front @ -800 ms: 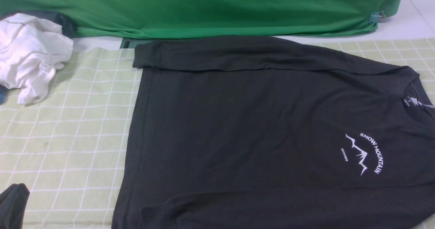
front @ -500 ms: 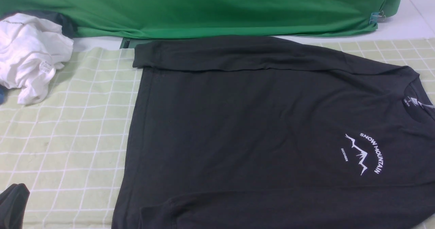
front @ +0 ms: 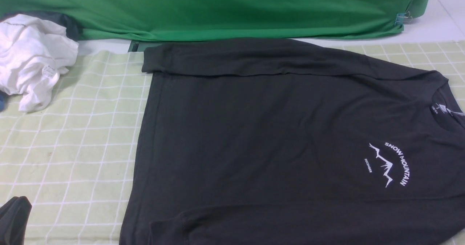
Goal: Fold a long-sleeved shirt over a green coffee tablecloth.
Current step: 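Grasp the left edge of the dark T-shirt lying flat on the table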
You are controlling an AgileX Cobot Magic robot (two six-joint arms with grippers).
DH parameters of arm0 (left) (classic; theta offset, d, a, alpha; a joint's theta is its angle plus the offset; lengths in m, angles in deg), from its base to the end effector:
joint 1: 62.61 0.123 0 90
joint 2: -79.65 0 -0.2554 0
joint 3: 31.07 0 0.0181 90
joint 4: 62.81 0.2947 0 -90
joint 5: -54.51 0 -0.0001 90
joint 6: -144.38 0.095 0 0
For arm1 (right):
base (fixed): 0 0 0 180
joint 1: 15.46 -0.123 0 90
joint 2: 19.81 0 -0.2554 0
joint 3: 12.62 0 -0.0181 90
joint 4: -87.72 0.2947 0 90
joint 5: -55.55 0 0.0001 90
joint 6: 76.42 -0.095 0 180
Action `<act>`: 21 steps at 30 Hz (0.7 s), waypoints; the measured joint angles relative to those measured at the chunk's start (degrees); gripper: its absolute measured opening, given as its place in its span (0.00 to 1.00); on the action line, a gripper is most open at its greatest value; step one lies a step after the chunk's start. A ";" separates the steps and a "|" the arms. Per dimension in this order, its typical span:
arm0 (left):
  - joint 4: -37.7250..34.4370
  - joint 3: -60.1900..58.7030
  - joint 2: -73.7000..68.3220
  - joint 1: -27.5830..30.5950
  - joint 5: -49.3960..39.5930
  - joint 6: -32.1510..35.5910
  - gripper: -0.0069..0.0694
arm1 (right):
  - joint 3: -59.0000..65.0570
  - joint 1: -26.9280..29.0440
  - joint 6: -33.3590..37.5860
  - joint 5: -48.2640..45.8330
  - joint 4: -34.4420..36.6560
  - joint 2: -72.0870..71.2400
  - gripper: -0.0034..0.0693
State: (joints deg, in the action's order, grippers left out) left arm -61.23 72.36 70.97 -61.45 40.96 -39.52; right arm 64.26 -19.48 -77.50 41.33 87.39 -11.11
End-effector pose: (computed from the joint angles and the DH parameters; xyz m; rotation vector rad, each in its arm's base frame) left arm 0.1335 0.0033 0.1894 -0.0578 1.7233 -0.0100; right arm 0.1332 0.0092 0.1861 -0.0485 1.7415 0.0599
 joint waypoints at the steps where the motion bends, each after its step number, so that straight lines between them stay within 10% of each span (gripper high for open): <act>1: 0.00 0.00 0.00 0.00 0.00 0.00 0.11 | 0.00 0.00 0.00 0.00 0.00 0.00 0.38; 13: -4.26 0.00 -0.02 0.00 0.92 -2.27 0.11 | 0.00 0.00 0.32 0.15 -0.22 0.00 0.38; 21: -45.11 0.00 -0.02 0.00 6.51 -21.74 0.11 | 0.00 0.00 4.44 1.56 -3.58 0.00 0.38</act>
State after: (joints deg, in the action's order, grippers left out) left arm -106.33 72.36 70.95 -61.45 47.47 -61.27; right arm 64.26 -19.48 -73.05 42.88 83.81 -11.11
